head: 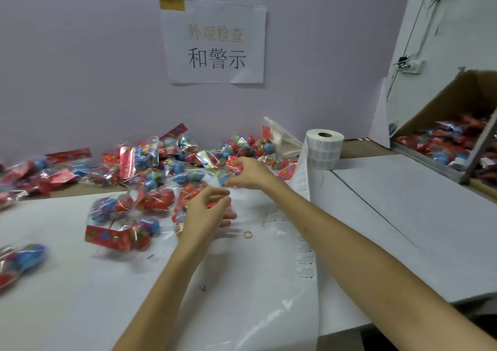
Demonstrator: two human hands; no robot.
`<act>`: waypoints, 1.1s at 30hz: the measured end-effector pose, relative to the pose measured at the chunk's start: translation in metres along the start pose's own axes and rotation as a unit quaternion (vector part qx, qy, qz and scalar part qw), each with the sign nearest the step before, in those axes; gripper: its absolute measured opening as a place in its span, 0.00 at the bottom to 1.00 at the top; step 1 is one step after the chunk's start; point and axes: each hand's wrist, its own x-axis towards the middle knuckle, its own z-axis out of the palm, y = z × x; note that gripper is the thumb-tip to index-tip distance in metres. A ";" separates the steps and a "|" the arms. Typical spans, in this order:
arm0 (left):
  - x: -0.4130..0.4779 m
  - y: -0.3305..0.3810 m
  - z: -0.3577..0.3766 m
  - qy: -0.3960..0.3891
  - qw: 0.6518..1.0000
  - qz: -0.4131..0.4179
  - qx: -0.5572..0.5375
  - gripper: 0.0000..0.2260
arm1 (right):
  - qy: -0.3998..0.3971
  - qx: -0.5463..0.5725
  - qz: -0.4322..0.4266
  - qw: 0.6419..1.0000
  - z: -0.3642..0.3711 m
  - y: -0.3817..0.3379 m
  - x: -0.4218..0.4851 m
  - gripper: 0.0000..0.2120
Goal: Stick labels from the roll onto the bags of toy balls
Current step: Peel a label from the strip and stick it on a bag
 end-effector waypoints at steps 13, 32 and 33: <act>0.004 0.004 -0.003 0.008 0.992 -0.033 -0.122 0.07 | 0.081 0.135 0.019 0.987 -0.003 0.011 0.003 0.08; -0.002 0.018 -0.013 -0.031 0.952 -0.075 -0.294 0.15 | 0.192 0.114 -0.329 0.918 0.022 0.017 -0.089 0.26; -0.001 0.018 -0.013 -0.024 0.953 -0.078 -0.293 0.14 | 0.178 0.118 -0.323 0.922 0.021 0.017 -0.090 0.25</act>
